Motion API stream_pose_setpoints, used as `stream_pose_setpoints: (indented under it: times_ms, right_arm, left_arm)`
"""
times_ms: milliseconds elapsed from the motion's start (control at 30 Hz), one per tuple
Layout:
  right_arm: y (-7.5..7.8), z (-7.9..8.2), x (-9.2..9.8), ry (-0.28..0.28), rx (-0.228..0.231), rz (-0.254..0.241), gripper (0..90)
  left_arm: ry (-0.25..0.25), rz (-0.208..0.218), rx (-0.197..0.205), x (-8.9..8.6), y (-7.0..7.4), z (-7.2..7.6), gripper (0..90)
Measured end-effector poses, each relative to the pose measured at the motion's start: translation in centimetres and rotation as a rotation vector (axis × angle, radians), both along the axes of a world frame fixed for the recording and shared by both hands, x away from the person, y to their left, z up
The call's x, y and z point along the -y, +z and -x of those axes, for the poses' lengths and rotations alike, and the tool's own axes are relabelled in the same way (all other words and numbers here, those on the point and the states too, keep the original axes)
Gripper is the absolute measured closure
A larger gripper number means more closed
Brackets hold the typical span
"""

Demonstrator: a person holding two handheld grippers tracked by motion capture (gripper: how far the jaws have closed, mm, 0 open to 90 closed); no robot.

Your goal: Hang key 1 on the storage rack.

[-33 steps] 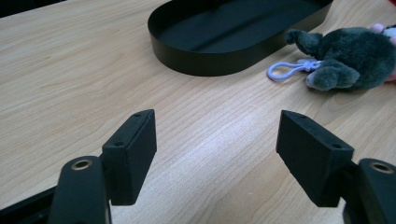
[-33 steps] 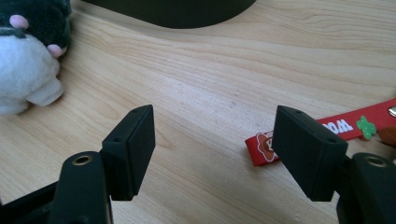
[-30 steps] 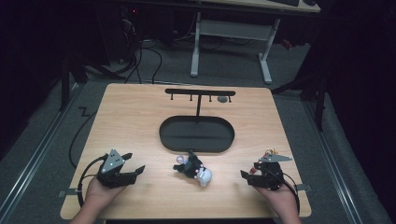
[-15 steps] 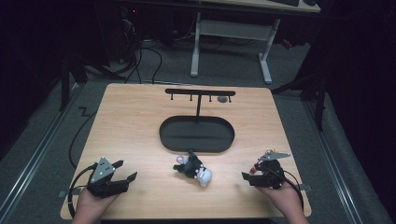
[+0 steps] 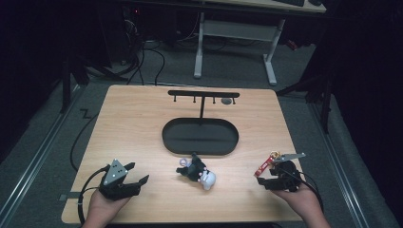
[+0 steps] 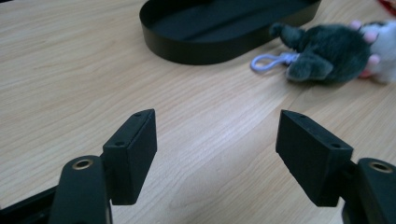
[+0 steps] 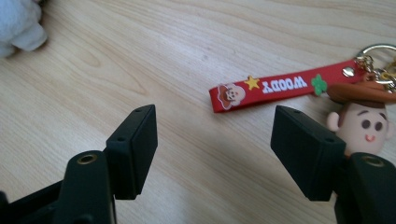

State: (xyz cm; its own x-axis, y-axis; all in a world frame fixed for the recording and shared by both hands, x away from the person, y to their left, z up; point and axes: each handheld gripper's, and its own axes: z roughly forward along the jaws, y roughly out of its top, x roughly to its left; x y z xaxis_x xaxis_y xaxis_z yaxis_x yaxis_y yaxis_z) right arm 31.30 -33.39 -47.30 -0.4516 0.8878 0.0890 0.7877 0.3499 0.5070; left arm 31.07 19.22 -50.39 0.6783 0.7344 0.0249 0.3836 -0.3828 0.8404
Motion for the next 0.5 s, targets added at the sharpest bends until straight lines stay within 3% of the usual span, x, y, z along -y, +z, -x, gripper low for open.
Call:
stream_pose_setpoints:
  times_ms: [67,133,200,233,333,367,467,500]
  right_arm:
    - [0.2,-0.4,0.4,0.002,-0.019,-0.010,33.2]
    - [0.5,-1.3,0.6,0.009,-0.024,-0.040,33.6]
    - [0.4,-1.6,0.5,0.018,-0.021,-0.047,33.5]
    - [0.3,-2.1,0.1,0.041,-0.017,-0.038,33.8]
    - [0.6,-2.5,-0.3,0.045,-0.009,-0.022,33.9]
    - [1.0,-3.0,-0.7,0.035,-0.015,-0.012,34.1]
    - [1.2,-3.3,-1.0,0.023,-0.025,-0.001,34.0]
    - [1.3,-3.5,-1.2,0.010,-0.029,-0.006,33.9]
  left_arm:
    - [-0.001,-0.008,0.003,0.0,-0.2,0.2,29.5]
    - [0.000,-0.003,-0.035,-0.1,-0.7,0.4,29.5]
    - [-0.001,-0.018,-0.048,0.0,-0.8,0.4,29.5]
    - [-0.004,-0.044,-0.047,0.2,-0.9,0.5,29.5]
    - [-0.002,-0.031,-0.026,0.1,-1.1,0.6,29.6]
    - [0.002,-0.038,0.001,0.0,-1.2,0.9,29.6]
    - [-0.002,-0.035,0.009,-0.2,-1.5,1.4,29.6]
    - [-0.008,-0.046,-0.014,-0.6,-2.0,2.1,29.6]
